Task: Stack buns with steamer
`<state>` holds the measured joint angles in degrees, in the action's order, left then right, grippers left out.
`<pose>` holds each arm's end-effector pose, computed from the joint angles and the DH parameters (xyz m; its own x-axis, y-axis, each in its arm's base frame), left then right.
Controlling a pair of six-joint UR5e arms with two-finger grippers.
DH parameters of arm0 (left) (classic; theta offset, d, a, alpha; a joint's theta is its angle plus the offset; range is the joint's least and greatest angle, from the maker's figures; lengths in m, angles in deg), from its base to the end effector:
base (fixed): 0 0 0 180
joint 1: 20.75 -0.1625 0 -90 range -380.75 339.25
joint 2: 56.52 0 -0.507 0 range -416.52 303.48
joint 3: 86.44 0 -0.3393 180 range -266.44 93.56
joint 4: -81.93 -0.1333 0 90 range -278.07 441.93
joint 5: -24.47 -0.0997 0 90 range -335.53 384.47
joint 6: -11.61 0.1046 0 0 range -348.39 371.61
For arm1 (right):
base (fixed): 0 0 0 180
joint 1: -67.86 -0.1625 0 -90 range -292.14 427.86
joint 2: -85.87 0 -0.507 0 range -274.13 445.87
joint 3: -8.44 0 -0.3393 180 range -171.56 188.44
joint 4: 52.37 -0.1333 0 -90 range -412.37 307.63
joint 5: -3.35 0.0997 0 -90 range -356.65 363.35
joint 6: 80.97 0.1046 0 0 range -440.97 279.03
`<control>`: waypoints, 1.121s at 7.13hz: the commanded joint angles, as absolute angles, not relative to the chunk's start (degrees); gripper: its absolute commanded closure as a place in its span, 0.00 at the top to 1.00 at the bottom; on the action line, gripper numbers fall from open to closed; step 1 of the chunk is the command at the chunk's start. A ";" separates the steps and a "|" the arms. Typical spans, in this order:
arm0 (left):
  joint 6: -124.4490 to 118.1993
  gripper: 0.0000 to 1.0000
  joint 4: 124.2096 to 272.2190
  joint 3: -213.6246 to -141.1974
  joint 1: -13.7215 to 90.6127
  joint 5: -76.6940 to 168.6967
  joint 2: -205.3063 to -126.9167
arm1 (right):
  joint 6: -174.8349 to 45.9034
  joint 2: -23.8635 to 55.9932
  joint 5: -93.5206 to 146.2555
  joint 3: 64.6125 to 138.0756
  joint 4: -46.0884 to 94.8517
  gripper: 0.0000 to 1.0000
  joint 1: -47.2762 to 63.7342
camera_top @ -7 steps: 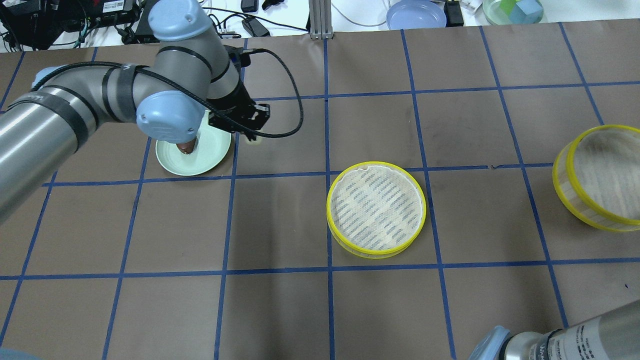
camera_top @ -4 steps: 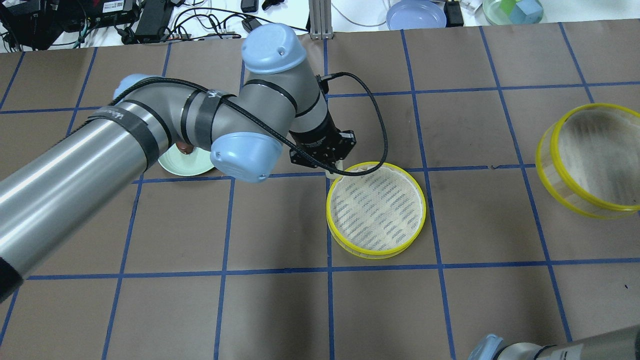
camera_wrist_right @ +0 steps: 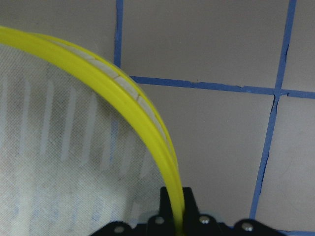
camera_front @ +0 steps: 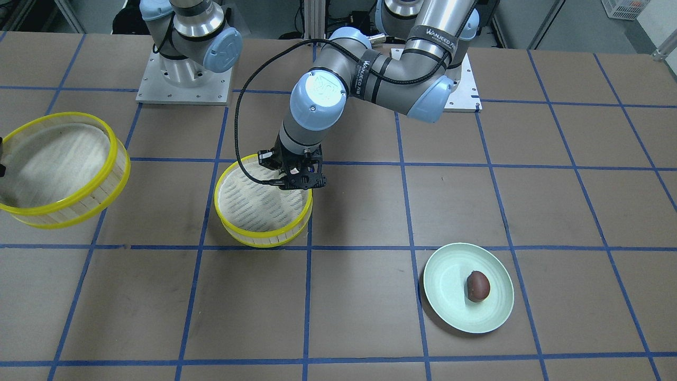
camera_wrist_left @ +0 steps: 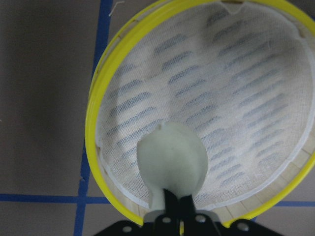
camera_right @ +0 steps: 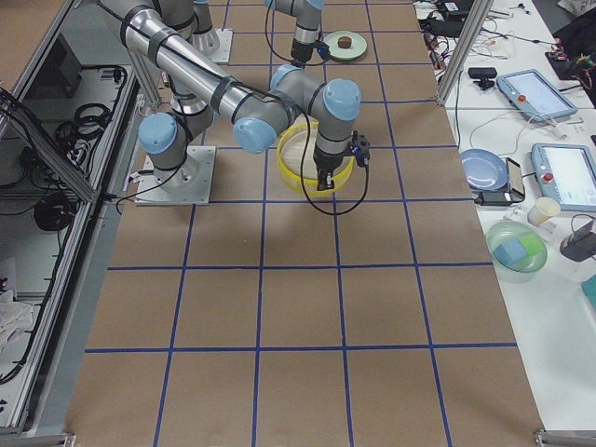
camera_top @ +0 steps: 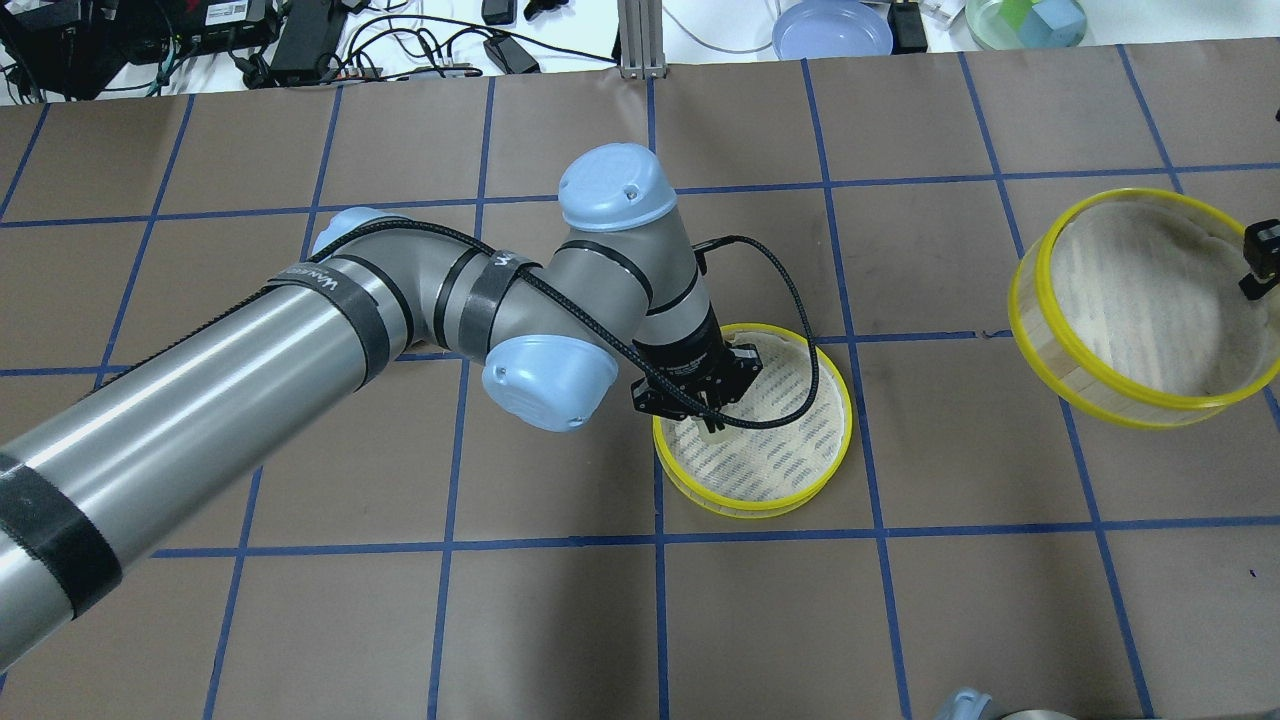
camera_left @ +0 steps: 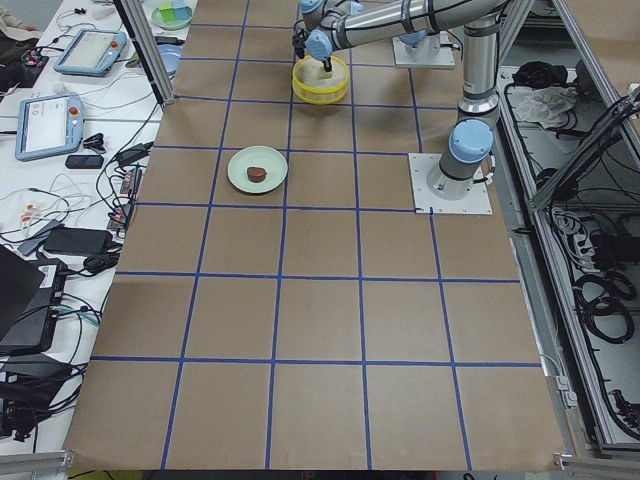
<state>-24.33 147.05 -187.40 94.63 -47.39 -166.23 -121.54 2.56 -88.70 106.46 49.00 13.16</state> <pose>-0.3865 -0.4276 0.3578 -0.9563 -0.2208 0.1916 -0.1666 0.9502 0.2635 -0.1720 -0.4672 0.4697 -0.9957 -0.0925 -0.0108 -0.0930 0.9934 0.0675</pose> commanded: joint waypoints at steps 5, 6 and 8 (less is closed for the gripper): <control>-23.46 1.00 146.45 -186.99 94.22 -50.30 -167.44 | -115.34 2.46 -88.50 106.87 48.62 0.00 8.37; -23.46 1.00 146.71 -185.51 93.34 -52.41 -166.83 | -113.42 2.46 -88.15 106.87 48.53 0.00 8.01; -22.24 1.00 149.52 -181.03 86.34 -57.42 -165.33 | -109.12 2.46 -88.24 107.22 48.53 0.00 5.04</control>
<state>-23.12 148.34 -183.44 90.50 -54.50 -166.15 -112.16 2.47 -88.26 106.98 48.55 6.99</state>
